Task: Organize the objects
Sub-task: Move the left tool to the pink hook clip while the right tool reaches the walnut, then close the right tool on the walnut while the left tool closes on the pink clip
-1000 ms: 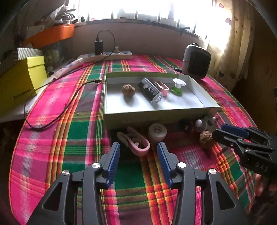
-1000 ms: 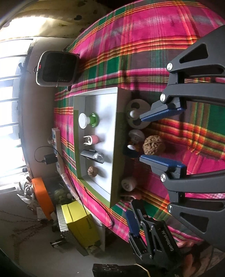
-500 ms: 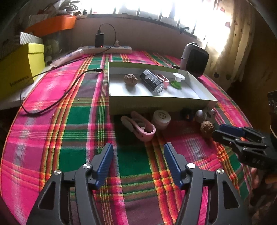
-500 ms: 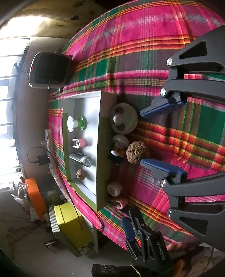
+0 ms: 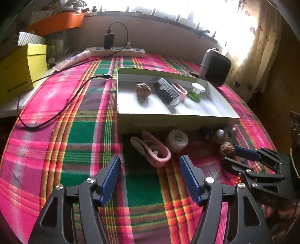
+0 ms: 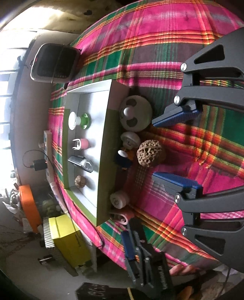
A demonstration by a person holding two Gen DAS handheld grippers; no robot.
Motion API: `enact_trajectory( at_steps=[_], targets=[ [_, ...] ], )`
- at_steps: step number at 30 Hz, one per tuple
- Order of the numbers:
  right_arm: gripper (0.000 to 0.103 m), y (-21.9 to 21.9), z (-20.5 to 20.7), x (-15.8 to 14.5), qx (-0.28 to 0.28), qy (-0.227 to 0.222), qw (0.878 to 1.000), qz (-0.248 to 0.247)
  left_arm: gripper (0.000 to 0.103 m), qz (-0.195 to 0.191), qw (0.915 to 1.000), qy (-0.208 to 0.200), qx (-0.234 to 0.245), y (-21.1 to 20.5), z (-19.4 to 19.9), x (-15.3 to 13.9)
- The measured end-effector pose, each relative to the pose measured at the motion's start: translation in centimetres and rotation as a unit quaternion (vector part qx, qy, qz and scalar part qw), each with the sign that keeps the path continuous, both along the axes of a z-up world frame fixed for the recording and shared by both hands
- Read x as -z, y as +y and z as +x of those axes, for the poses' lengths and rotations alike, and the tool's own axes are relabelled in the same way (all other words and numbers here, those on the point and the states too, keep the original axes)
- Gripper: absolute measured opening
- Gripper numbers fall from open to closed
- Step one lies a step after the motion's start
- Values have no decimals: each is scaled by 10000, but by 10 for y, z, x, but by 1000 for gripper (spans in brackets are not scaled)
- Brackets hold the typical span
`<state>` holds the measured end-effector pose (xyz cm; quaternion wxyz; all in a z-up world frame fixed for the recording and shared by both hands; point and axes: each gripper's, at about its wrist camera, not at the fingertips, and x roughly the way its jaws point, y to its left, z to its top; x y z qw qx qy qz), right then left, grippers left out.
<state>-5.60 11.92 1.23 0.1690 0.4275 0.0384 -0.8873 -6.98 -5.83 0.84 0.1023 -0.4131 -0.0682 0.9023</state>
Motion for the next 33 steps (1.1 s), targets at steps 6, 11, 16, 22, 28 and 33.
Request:
enact_trajectory(
  at_steps=[6, 11, 16, 22, 28, 33],
  targets=[
    [51, -4, -6, 1, -16, 5, 9999, 131, 66, -243, 9997, -27, -25, 4, -8, 0],
    [51, -8, -8, 2, -56, 56, 9993, 358, 65, -353, 9994, -53, 3, 2, -11, 0],
    [51, -7, -9, 2, -44, 52, 9994, 353, 65, -484, 9988, -79, 8, -1, -11, 1],
    [47, -6, -10, 1, -19, 58, 9994, 333, 65, -551, 9984, -130, -95, -12, -12, 1],
    [33, -3, -10, 1, 2, 76, 9995, 305, 65, -615, 9978, -124, -218, -11, -18, 2],
    [33, -3, -10, 0, -23, 73, 9995, 292, 65, -666, 9974, -100, -243, -9, -23, 3]
  ],
)
